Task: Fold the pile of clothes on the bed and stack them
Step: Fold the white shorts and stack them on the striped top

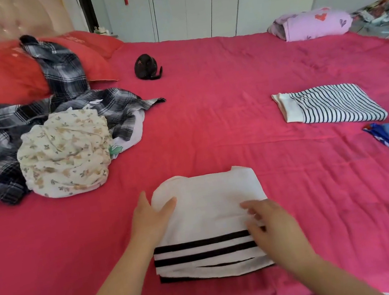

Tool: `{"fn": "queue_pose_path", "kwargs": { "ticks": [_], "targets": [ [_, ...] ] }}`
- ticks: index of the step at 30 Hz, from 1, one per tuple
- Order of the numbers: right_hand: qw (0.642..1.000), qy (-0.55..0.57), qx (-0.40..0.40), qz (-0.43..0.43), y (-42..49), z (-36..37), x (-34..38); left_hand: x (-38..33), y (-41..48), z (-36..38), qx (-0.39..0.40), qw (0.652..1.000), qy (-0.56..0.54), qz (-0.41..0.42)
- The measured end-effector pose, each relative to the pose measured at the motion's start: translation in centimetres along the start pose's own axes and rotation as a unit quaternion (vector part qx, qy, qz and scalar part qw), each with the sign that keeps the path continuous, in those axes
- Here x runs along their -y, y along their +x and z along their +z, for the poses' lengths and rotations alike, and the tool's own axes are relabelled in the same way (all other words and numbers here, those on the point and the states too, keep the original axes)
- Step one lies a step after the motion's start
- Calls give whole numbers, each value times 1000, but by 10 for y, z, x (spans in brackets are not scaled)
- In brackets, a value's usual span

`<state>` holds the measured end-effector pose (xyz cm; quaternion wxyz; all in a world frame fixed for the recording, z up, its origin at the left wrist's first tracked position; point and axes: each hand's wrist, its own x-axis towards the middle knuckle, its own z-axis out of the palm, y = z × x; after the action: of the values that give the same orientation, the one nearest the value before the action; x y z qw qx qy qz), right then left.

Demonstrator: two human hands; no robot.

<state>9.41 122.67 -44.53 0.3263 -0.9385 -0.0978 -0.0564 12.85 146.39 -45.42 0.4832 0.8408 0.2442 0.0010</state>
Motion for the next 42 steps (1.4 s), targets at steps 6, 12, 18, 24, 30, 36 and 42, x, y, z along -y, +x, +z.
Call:
{"fn": "queue_pose_path", "kwargs": {
  "ticks": [6,12,18,24,30,36,42],
  "targets": [
    [969,-56,98,222,14,-12,-41,14,-14,6,17,995,15,-97],
    [980,24,114,164,2,-19,-36,15,-6,8,22,995,52,-88],
    [993,11,-10,116,-24,-35,-43,21,-9,9,-21,997,67,-31],
    [994,-65,16,90,-58,-28,-50,22,-20,14,-31,995,91,-16],
    [999,-24,25,23,-84,-18,-54,22,-23,14,-31,996,83,-15],
    [993,-115,0,5,-85,-29,-47,24,-25,16,-34,995,97,-3],
    [964,-231,128,13,-95,-39,-45,27,-29,17,-62,988,137,18]
  ]
}}
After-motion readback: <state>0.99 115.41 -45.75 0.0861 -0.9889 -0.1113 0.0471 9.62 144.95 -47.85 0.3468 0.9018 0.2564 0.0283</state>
